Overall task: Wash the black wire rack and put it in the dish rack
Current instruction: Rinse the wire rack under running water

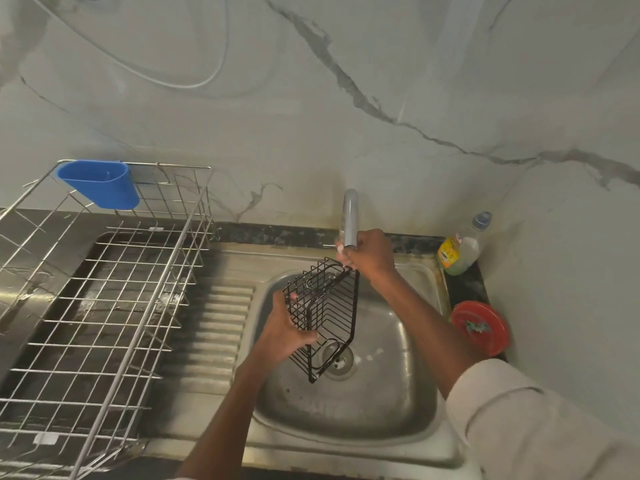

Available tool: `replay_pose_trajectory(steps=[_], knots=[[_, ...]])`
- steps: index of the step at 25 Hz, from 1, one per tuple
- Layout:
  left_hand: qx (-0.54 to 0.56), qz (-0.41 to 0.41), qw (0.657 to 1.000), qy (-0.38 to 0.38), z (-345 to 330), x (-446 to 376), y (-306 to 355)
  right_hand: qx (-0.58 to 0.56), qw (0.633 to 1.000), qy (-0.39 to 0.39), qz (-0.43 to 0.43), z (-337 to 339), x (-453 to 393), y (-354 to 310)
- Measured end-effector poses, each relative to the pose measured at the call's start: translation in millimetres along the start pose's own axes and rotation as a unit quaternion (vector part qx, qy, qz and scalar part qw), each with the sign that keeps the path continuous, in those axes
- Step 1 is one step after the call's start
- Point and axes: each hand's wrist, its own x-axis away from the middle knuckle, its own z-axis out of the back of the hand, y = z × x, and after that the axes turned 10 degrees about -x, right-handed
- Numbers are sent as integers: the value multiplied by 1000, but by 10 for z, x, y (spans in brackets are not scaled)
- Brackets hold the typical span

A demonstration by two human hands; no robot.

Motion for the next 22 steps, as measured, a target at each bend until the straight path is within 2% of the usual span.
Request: replay_pose_trajectory(steps=[3, 6, 10, 12, 13, 15, 17, 18, 20, 22], knots=[[13, 2, 1000, -29, -90, -91, 58, 40, 999, -17, 9, 119, -7, 24], [31, -1, 999, -23, -147, -129, 117, 23, 998, -59, -15, 61, -12, 74], [79, 17, 997, -12, -133, -151, 135, -57, 994, -89, -38, -30, -2, 105], [91, 20, 996, -13, -136, -187, 125, -95, 990, -78, -68, 1, 27, 87], [92, 17, 996, -12, -137, -201, 144, -85, 992, -65, -68, 20, 31, 98], [94, 13, 995, -20, -145, -236, 199, 11, 997, -63, -31, 54, 37, 110], [100, 13, 994, -28, -136, -274, 237, 116, 987, -110, 27, 13, 50, 126], [106, 15, 994, -32, -114, -284, 246, 134, 982, -120, 55, -49, 50, 134], [122, 21, 992, -24, -61, -296, 217, 81, 990, -88, 76, -173, 47, 100], [134, 23, 991, -11, -26, -278, 179, -50, 998, -19, 37, -261, 12, 31]])
